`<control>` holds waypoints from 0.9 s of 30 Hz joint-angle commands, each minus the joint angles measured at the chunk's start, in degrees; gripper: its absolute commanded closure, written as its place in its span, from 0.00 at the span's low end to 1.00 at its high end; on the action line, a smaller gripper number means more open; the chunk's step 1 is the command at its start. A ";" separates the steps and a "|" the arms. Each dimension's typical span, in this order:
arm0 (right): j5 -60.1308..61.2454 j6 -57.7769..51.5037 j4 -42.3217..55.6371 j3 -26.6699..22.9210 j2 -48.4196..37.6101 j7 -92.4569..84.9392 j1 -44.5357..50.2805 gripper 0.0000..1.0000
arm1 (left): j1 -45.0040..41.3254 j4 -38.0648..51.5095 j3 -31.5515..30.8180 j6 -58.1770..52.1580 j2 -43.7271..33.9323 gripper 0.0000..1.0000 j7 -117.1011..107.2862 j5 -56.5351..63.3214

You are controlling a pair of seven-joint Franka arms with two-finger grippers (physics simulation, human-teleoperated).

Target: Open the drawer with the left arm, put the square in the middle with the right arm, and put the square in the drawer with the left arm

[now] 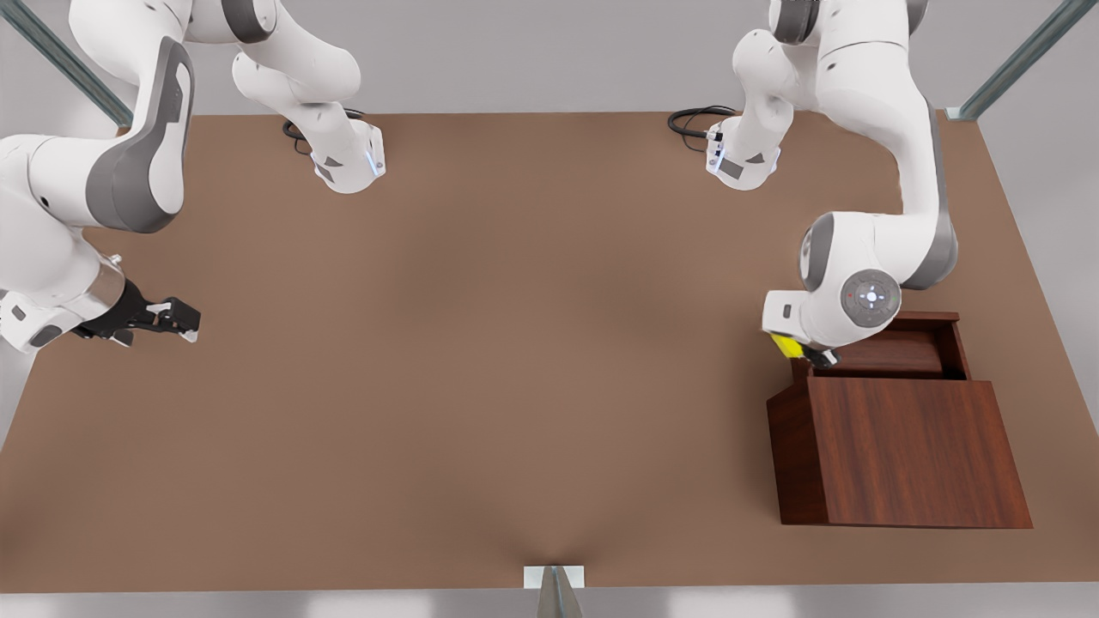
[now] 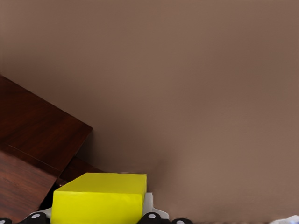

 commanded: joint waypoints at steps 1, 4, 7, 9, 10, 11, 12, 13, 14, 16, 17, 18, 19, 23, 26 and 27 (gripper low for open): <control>0.00 0.00 0.00 0.00 0.00 0.00 -0.01 0.00 | -0.32 0.00 0.78 0.15 0.05 0.30 1.56 -0.67; 0.00 0.00 0.00 0.00 0.00 0.00 -0.09 0.00 | -0.14 -0.09 2.99 0.33 0.93 0.30 5.09 -0.67; 0.00 0.00 0.00 0.00 0.08 0.00 -0.09 0.00 | 1.00 -0.35 4.65 0.33 1.90 0.30 8.87 -0.67; -0.09 0.00 0.00 0.00 0.08 0.00 -0.09 0.00 | 3.11 -0.35 5.36 0.50 2.60 0.30 12.12 -0.67; -0.09 -0.09 0.00 -0.09 0.08 0.00 -0.01 0.00 | 3.81 -0.35 5.45 0.50 2.69 0.30 13.09 -0.67; -0.09 -0.09 0.00 -0.09 0.08 0.00 -0.01 0.00 | 5.13 -0.27 5.45 1.38 3.22 0.25 14.94 -0.67; -0.09 0.00 0.00 -0.09 0.08 0.00 -0.01 0.00 | 5.48 -0.27 5.45 1.64 3.39 0.00 15.90 -0.67; -0.09 -0.09 0.00 -0.09 0.08 0.00 -0.01 0.00 | 5.57 -0.26 5.45 1.65 3.74 0.00 16.43 -0.67; -0.09 -0.09 0.00 -0.09 0.08 0.00 -0.01 0.00 | 5.57 -0.26 5.80 1.65 4.01 0.00 16.52 -0.67; 0.00 0.18 0.00 -0.09 0.17 0.00 0.00 0.00 | 5.57 -0.35 6.06 1.65 4.27 0.00 16.52 -0.67; 0.00 0.26 0.00 -0.09 0.17 0.00 -0.01 0.00 | 5.66 -0.35 6.24 1.65 4.36 0.00 16.52 -0.67; 0.00 0.26 0.00 -0.09 0.17 0.00 -0.01 0.00 | 5.66 -0.35 6.24 1.56 4.36 0.00 16.52 -0.67; 0.00 0.35 0.00 -0.09 0.17 0.00 -0.09 0.00 | 5.49 -0.26 6.77 1.12 4.27 0.00 15.82 -0.67; 0.00 0.35 0.00 -0.09 0.17 0.00 -0.18 0.00 | 4.96 4.21 6.59 -3.89 1.72 0.00 -23.54 -3.91; 0.00 0.35 0.00 -0.09 0.17 0.00 -0.09 0.00 | 6.01 10.63 3.26 -2.66 1.90 0.00 -42.26 -6.65; 0.00 0.35 0.00 -0.09 0.17 0.00 -0.18 0.00 | 13.47 13.62 -5.17 -2.05 1.55 0.00 -49.21 -6.12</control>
